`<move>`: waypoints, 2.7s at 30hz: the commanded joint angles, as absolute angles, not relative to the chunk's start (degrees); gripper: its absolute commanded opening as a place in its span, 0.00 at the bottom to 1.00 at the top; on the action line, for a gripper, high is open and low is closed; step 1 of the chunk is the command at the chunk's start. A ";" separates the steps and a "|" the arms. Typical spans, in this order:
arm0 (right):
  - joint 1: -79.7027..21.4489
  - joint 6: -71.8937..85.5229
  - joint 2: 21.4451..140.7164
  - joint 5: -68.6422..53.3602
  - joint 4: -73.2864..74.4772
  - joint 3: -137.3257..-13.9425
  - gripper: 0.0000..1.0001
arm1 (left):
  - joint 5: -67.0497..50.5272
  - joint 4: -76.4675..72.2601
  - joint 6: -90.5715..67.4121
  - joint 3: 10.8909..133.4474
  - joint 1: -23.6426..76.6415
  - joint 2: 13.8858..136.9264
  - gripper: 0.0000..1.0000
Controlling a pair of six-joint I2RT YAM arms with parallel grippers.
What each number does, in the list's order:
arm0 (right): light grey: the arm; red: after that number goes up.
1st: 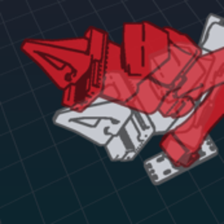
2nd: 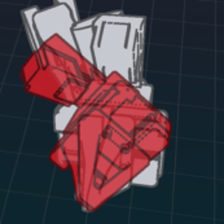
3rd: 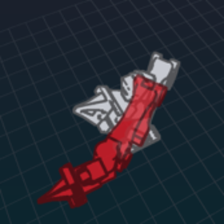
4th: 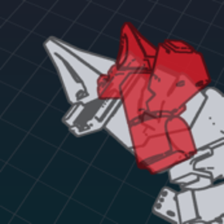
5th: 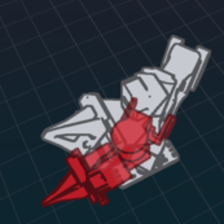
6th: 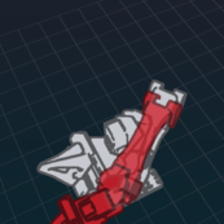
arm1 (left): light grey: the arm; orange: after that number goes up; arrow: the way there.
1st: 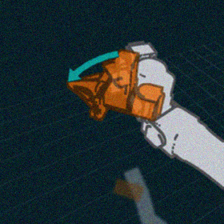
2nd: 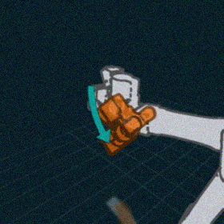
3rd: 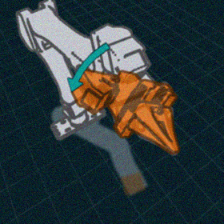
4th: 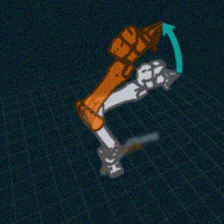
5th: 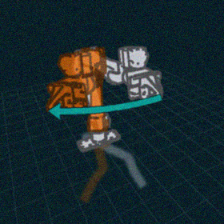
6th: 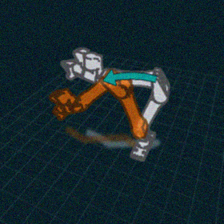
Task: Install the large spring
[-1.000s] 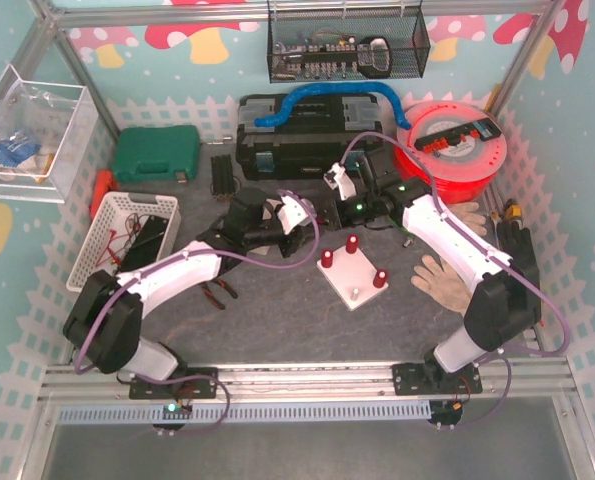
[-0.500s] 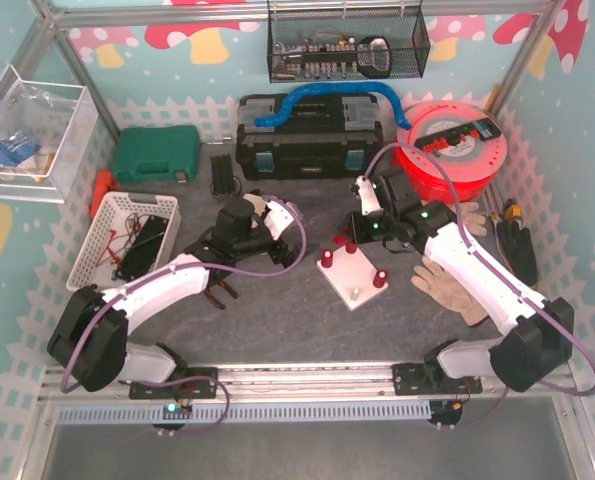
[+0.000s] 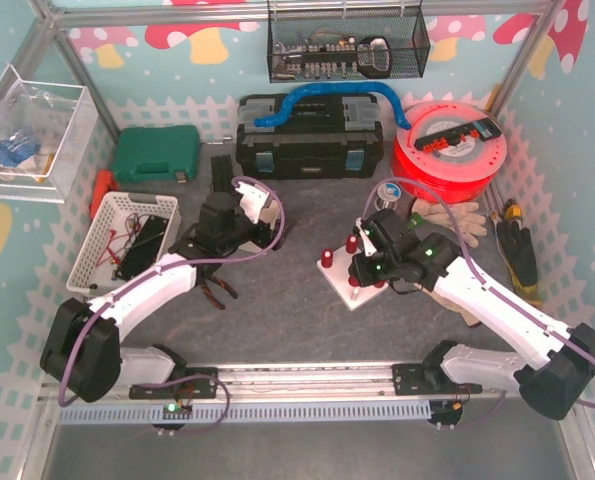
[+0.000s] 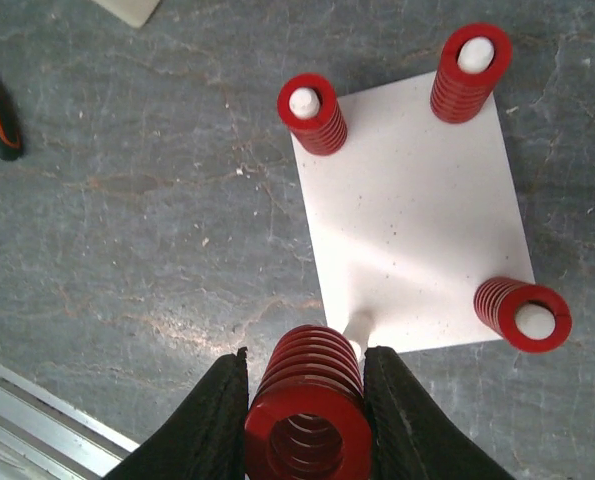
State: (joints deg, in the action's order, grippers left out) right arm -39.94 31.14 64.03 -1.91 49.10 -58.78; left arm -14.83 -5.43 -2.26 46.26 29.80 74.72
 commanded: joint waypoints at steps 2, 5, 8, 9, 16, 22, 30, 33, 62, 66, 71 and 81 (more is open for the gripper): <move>-43.55 33.51 64.30 3.60 50.72 -58.45 0.00 | -11.78 -3.96 -3.78 46.29 29.71 73.83 0.99; -45.14 33.67 65.14 6.87 50.75 -58.09 0.00 | -11.20 -3.98 -3.90 46.06 29.71 73.96 0.99; -45.89 34.21 65.15 8.01 49.97 -57.05 0.00 | -10.84 -3.60 -3.76 46.27 29.62 73.90 0.99; -45.94 34.32 65.06 7.97 49.66 -56.53 0.00 | -10.66 -3.46 -3.66 46.31 29.66 73.84 0.99; -46.14 36.41 64.79 5.63 46.63 -52.66 0.00 | -9.58 -2.83 -3.08 46.14 29.62 73.88 0.99; -46.23 36.84 65.54 6.09 44.60 -52.66 0.00 | -9.56 -2.83 -3.21 46.32 29.62 74.22 0.99; -46.23 36.34 67.26 7.70 43.95 -52.53 0.00 | -9.63 -2.75 -3.17 46.23 29.61 74.44 0.99; -46.23 36.20 67.42 8.28 43.40 -51.78 0.00 | -9.65 -2.79 -3.12 46.32 29.60 74.60 0.99; -46.23 38.80 68.46 10.76 32.36 -44.38 0.46 | -10.91 -4.16 -5.92 44.96 29.71 74.17 0.99; -46.23 38.68 64.98 11.28 34.06 -47.78 0.60 | -9.91 -4.05 -7.03 44.69 29.71 72.88 0.99; -46.07 36.28 64.64 19.03 34.69 -55.49 0.77 | -5.62 -4.14 -8.46 45.29 29.62 71.05 0.99; -41.38 16.89 68.37 46.21 9.71 -55.58 0.99 | 5.07 -7.05 -2.91 48.17 21.33 70.93 0.99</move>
